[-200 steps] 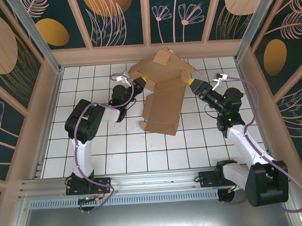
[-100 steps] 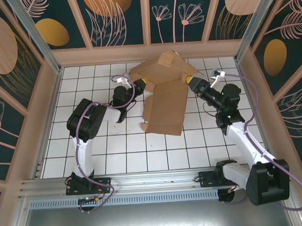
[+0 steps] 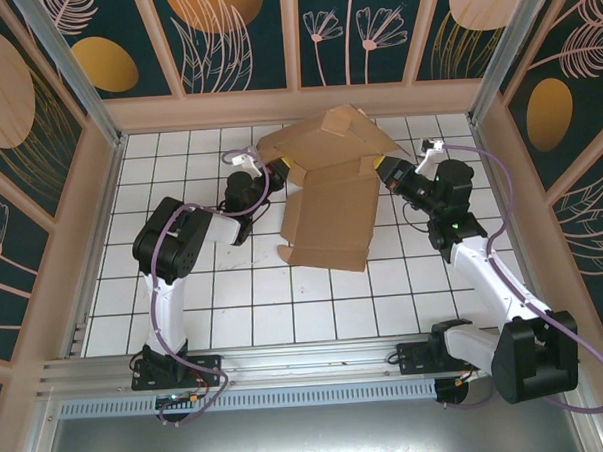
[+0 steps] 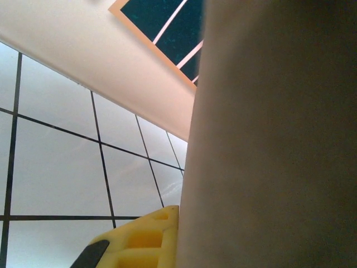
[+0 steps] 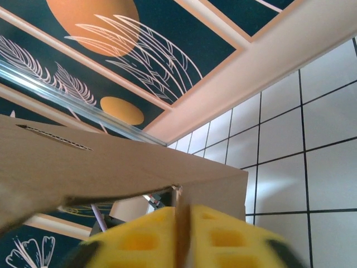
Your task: Fold the paper box
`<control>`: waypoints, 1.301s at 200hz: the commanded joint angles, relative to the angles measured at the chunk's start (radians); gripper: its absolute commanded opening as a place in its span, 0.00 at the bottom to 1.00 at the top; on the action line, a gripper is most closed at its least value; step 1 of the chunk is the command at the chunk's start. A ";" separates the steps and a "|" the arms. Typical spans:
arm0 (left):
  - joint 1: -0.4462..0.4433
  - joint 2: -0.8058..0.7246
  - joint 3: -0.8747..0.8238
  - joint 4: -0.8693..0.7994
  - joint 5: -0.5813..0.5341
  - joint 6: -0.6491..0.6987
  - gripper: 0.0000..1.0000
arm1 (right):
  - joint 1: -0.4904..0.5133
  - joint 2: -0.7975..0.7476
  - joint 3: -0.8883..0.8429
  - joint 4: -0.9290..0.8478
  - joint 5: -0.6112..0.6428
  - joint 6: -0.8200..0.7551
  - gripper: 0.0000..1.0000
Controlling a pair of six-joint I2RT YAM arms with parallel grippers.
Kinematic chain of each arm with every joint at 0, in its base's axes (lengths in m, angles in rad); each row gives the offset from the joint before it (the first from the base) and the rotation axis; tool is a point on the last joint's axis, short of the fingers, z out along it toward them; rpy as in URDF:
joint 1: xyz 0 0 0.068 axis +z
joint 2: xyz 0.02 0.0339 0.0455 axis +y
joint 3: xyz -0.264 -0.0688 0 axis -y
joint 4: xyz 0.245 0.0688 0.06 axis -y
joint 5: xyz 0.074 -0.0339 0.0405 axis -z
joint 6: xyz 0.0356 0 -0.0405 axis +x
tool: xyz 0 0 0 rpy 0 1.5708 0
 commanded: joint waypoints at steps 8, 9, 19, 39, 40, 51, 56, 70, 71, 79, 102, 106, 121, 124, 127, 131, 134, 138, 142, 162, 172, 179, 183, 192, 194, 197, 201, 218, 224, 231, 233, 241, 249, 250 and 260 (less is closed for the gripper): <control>0.002 0.018 0.003 0.009 -0.026 0.001 0.00 | 0.007 -0.069 0.024 -0.016 0.060 -0.058 0.57; 0.002 0.019 0.003 0.008 -0.027 0.002 0.00 | 0.007 -0.069 0.024 -0.016 0.060 -0.058 0.57; 0.003 0.016 0.003 -0.004 -0.042 0.000 0.00 | 0.007 -0.092 0.024 -0.042 0.087 -0.082 0.63; 0.014 0.006 0.003 -0.033 -0.082 0.004 0.00 | 0.004 -0.149 0.060 -0.164 0.163 -0.150 0.69; 0.014 0.006 0.003 -0.033 -0.084 0.004 0.00 | 0.004 -0.154 0.062 -0.170 0.167 -0.153 0.69; 0.018 -0.001 0.008 -0.048 -0.102 0.020 0.00 | 0.005 -0.179 0.086 -0.229 0.205 -0.182 0.70; 0.019 -0.003 0.013 -0.057 -0.113 0.030 0.00 | 0.005 -0.188 0.098 -0.259 0.224 -0.193 0.70; 0.019 -0.007 0.033 -0.089 -0.138 0.069 0.00 | 0.006 -0.212 0.134 -0.322 0.269 -0.220 0.70; 0.019 -0.007 0.034 -0.090 -0.139 0.073 0.00 | 0.006 -0.212 0.134 -0.322 0.269 -0.220 0.70; 0.020 -0.009 0.041 -0.102 -0.161 0.099 0.00 | 0.009 -0.214 0.160 -0.351 0.289 -0.225 0.69; 0.019 -0.019 0.046 -0.140 -0.242 0.172 0.00 | 0.082 -0.187 0.259 -0.422 0.386 -0.277 0.69; 0.019 -0.020 0.046 -0.145 -0.253 0.181 0.00 | 0.106 -0.178 0.284 -0.438 0.425 -0.298 0.69; 0.019 -0.028 0.044 -0.155 -0.278 0.209 0.00 | 0.186 -0.131 0.360 -0.479 0.524 -0.339 0.69; 0.019 -0.031 0.043 -0.155 -0.281 0.213 0.00 | 0.195 -0.123 0.369 -0.483 0.533 -0.341 0.69; 0.019 -0.033 0.042 -0.155 -0.283 0.215 0.00 | 0.208 -0.112 0.384 -0.488 0.546 -0.345 0.69; 0.019 -0.033 0.040 -0.155 -0.284 0.218 0.00 | 0.227 -0.087 0.408 -0.494 0.564 -0.342 0.68; 0.019 -0.034 0.038 -0.154 -0.285 0.221 0.00 | 0.233 -0.077 0.419 -0.498 0.571 -0.339 0.68; 0.019 -0.035 0.036 -0.154 -0.286 0.224 0.00 | 0.247 -0.047 0.449 -0.507 0.579 -0.326 0.67; 0.019 -0.037 0.035 -0.154 -0.287 0.228 0.00 | 0.258 -0.020 0.470 -0.513 0.579 -0.320 0.67; 0.019 -0.046 0.017 -0.146 -0.295 0.233 0.00 | 0.317 0.122 0.590 -0.535 0.611 -0.318 0.65; 0.019 -0.057 0.007 -0.145 -0.305 0.239 0.00 | 0.328 0.180 0.640 -0.552 0.636 -0.320 0.64; 0.019 -0.062 0.001 -0.146 -0.312 0.241 0.00 | 0.333 0.225 0.676 -0.567 0.646 -0.320 0.62; 0.019 -0.064 0.000 -0.146 -0.315 0.243 0.00 | 0.334 0.244 0.692 -0.570 0.647 -0.318 0.61; 0.019 -0.068 -0.001 -0.146 -0.320 0.248 0.00 | 0.334 0.284 0.730 -0.591 0.648 -0.309 0.58; 0.019 -0.068 0.000 -0.146 -0.320 0.248 0.00 | 0.334 0.293 0.737 -0.594 0.650 -0.307 0.58; 0.019 -0.066 0.000 -0.146 -0.320 0.249 0.00 | 0.334 0.305 0.748 -0.604 0.651 -0.302 0.57; 0.019 -0.066 0.003 -0.146 -0.321 0.250 0.00 | 0.334 0.319 0.763 -0.616 0.654 -0.292 0.55; 0.019 -0.062 0.011 -0.147 -0.306 0.259 0.00 | 0.330 0.364 0.806 -0.661 0.655 -0.244 0.40; 0.019 -0.060 0.011 -0.145 -0.299 0.260 0.00 | 0.325 0.373 0.812 -0.670 0.648 -0.231 0.37; 0.019 -0.060 0.010 -0.143 -0.294 0.262 0.00 | 0.322 0.382 0.812 -0.676 0.645 -0.221 0.33; 0.019 -0.060 0.008 -0.143 -0.293 0.262 0.00 | 0.321 0.383 0.811 -0.677 0.643 -0.219 0.32; 0.019 -0.060 0.002 -0.138 -0.292 0.262 0.00 | 0.317 0.389 0.807 -0.679 0.636 -0.213 0.30; 0.019 -0.062 -0.008 -0.130 -0.293 0.261 0.00 | 0.314 0.394 0.801 -0.679 0.631 -0.206 0.30; 0.019 -0.061 -0.009 -0.129 -0.293 0.260 0.00 | 0.313 0.394 0.800 -0.679 0.629 -0.205 0.30; 0.019 -0.062 -0.017 -0.120 -0.288 0.259 0.00 | 0.308 0.400 0.793 -0.677 0.618 -0.192 0.30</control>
